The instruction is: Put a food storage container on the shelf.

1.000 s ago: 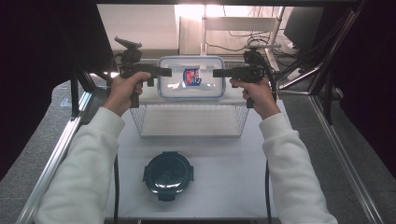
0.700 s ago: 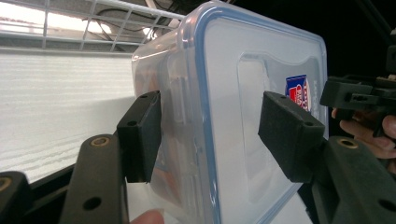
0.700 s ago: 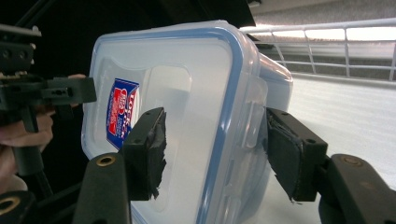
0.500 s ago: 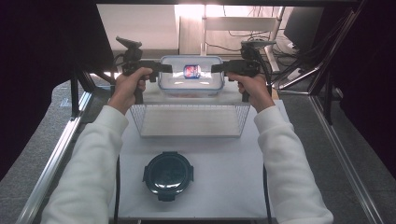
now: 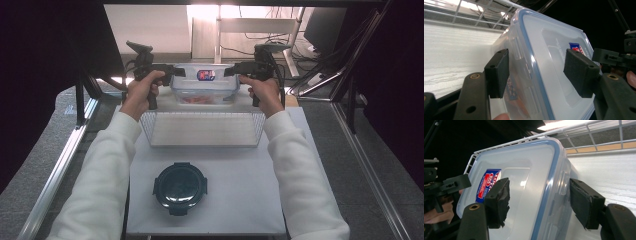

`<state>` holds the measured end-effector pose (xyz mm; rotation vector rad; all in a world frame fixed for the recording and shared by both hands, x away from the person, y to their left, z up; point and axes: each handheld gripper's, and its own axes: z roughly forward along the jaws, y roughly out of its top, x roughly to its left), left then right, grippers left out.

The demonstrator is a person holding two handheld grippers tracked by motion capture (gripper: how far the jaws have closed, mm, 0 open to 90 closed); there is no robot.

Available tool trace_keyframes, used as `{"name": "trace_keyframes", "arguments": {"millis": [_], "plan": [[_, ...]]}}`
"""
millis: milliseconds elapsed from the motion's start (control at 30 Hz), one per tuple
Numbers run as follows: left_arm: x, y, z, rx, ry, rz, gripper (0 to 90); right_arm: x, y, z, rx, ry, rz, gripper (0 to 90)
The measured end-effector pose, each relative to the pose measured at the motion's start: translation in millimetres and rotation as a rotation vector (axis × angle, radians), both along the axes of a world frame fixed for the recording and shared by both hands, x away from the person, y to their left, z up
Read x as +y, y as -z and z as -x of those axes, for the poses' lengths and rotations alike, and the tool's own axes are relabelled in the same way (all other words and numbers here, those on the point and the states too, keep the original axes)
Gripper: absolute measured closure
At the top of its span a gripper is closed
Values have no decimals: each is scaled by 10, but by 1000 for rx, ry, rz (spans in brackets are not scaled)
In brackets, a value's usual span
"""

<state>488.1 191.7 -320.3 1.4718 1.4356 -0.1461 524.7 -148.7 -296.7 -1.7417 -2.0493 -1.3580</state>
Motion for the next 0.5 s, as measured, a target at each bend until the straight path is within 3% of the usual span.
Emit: {"name": "trace_keyframes", "arguments": {"millis": [200,300,333,367,400,433,467,500], "plan": [[-18,4,6,-14,-6,-3,371,47,2,7,-9,47,9,323],[-33,-2,16,-21,-13,-23,311,66,-1,19,-16,57,16,291],[-55,-29,59,-59,-29,-67,274,64,-13,57,-48,77,-6,222],[-55,-29,59,-59,-29,-67,251,64,-13,57,-48,77,-6,222],[-62,-70,115,-115,-46,-124,232,42,-41,129,-111,132,-14,194],[-62,-70,115,-115,-46,-124,223,29,-53,161,-139,149,-16,185],[-31,-113,186,-158,-59,-125,212,0,-74,206,-173,149,-15,167],[-31,-113,186,-158,-59,-125,208,-17,-86,233,-191,141,-12,157]]}}
